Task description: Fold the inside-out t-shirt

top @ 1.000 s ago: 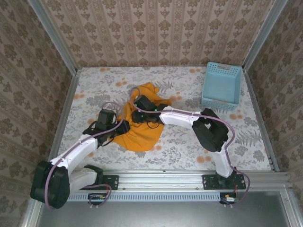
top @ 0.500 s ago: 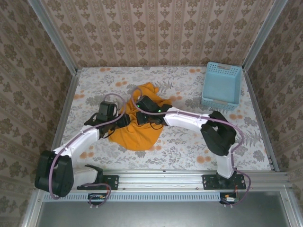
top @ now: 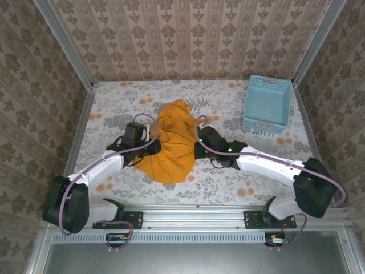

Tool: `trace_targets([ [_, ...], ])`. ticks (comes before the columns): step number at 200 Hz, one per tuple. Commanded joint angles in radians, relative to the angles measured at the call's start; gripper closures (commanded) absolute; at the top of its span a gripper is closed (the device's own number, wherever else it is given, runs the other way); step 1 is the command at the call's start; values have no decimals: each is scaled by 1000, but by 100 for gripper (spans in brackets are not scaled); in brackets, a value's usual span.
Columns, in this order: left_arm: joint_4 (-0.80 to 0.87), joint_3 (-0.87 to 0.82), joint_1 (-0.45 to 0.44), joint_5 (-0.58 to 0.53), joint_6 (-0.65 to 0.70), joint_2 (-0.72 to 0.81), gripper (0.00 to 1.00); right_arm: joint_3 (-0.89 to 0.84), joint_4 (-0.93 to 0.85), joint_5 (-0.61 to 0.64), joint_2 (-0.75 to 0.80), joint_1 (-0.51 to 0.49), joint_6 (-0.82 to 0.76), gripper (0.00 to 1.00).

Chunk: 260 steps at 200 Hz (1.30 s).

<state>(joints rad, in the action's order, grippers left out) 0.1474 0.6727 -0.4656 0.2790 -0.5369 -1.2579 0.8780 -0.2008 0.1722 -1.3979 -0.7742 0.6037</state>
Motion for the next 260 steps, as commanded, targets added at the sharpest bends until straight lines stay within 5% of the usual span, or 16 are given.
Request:
trace_targets([
  [1, -50, 14, -81, 11, 49, -23, 95, -83, 19, -29, 33, 81, 83, 100],
  [30, -55, 42, -188, 20, 109, -32, 94, -59, -23, -36, 66, 135, 71, 100],
  [56, 1, 73, -272, -83, 189, -23, 87, 10, -43, -78, 132, 148, 28, 100],
  [105, 30, 87, -277, -132, 182, -55, 79, 81, -72, -67, 115, 176, 30, 98],
  [149, -24, 56, -274, -130, 127, -50, 73, 212, -208, -57, -77, 192, -54, 79],
  [175, -64, 34, -268, -121, 92, -45, 71, 189, -224, 22, -32, 129, -105, 59],
  [260, -74, 48, -261, -100, 84, -67, 71, 143, -225, 102, -1, -98, -4, 55],
])
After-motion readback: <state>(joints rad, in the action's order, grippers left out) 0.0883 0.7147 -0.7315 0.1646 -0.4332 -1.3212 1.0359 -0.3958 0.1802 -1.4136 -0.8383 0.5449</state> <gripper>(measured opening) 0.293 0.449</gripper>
